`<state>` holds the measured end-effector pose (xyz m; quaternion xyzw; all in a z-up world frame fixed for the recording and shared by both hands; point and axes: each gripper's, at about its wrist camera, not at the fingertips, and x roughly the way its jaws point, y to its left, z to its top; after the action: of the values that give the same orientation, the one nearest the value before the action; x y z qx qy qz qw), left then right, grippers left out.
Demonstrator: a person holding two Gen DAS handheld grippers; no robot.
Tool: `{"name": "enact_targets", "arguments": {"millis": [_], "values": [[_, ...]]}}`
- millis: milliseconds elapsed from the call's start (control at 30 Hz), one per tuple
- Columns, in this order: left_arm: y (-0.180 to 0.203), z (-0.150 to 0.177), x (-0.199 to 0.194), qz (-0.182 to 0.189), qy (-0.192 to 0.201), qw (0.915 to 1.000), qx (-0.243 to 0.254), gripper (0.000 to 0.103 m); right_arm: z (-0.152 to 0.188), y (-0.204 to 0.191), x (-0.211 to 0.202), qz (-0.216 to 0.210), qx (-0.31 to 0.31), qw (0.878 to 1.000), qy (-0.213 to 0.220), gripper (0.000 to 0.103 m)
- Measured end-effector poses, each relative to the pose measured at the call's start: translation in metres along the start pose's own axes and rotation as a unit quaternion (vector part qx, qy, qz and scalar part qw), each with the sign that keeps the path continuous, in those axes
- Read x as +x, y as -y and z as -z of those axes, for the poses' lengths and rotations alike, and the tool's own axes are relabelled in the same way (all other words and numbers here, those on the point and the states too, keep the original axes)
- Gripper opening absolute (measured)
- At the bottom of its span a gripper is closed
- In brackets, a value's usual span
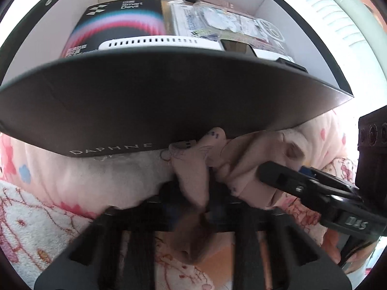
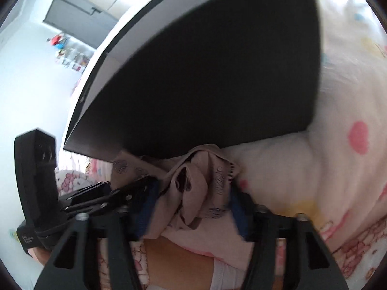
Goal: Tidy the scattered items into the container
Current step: 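Lift the gathered pink cloth with both grippers over the box opening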
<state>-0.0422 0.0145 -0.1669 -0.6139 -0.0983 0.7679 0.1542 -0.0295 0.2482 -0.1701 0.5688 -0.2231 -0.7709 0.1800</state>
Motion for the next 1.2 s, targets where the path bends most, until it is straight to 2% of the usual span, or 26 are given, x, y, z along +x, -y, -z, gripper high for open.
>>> {"name": "enact_targets", "arguments": {"millis": [33, 167, 333, 367, 400, 433, 467, 567, 700, 833, 1033, 1133, 1200], "values": [[0.001, 0.001, -0.003, 0.007, 0.004, 1.0000, 0.001, 0.008, 0.000, -0.001, 0.000, -0.011, 0.000, 1.000, -0.007, 0.014], [0.008, 0.007, -0.025, 0.060, 0.024, 0.9979, 0.006, 0.007, 0.004, -0.009, -0.030, -0.002, -0.017, 1.000, 0.025, 0.011], [0.020, 0.009, -0.071, 0.098, 0.069, 0.9926, 0.022, 0.007, 0.009, -0.030, -0.091, -0.019, -0.056, 0.996, 0.068, 0.011], [0.010, 0.005, -0.086, 0.102, 0.082, 0.9911, 0.026, 0.007, 0.005, -0.035, -0.099, -0.020, -0.065, 0.995, 0.077, 0.011], [0.019, -0.012, -0.093, 0.105, 0.094, 0.9896, 0.029, 0.007, 0.001, -0.040, -0.109, -0.022, -0.073, 0.993, 0.088, 0.011], [0.018, -0.015, -0.099, 0.111, 0.107, 0.9875, 0.032, 0.007, -0.001, -0.047, -0.115, -0.026, -0.080, 0.992, 0.098, 0.011], [0.020, -0.021, -0.105, 0.115, 0.119, 0.9855, 0.035, 0.007, 0.001, -0.068, -0.102, -0.030, -0.086, 0.990, 0.106, 0.011], [0.004, -0.035, -0.137, 0.094, 0.148, 0.9838, 0.038, 0.007, -0.014, -0.093, -0.099, -0.030, -0.103, 0.987, 0.123, 0.011], [0.001, -0.065, -0.132, 0.086, 0.162, 0.9825, 0.034, 0.007, -0.040, -0.122, -0.081, -0.025, -0.121, 0.983, 0.135, 0.011], [-0.016, -0.092, -0.109, 0.074, 0.148, 0.9860, 0.017, 0.007, -0.064, -0.128, -0.059, -0.007, -0.119, 0.985, 0.126, 0.011], [-0.023, -0.111, -0.065, 0.016, 0.124, 0.9917, 0.030, 0.007, -0.074, -0.104, -0.013, 0.031, -0.096, 0.992, 0.075, 0.011], [-0.028, -0.114, -0.045, 0.023, 0.113, 0.9930, 0.027, 0.008, -0.078, -0.099, 0.011, 0.066, -0.092, 0.993, 0.039, 0.013], [-0.034, -0.113, -0.042, 0.024, 0.115, 0.9929, 0.021, 0.017, -0.079, -0.102, 0.018, 0.097, -0.094, 0.990, 0.030, 0.018]]}}
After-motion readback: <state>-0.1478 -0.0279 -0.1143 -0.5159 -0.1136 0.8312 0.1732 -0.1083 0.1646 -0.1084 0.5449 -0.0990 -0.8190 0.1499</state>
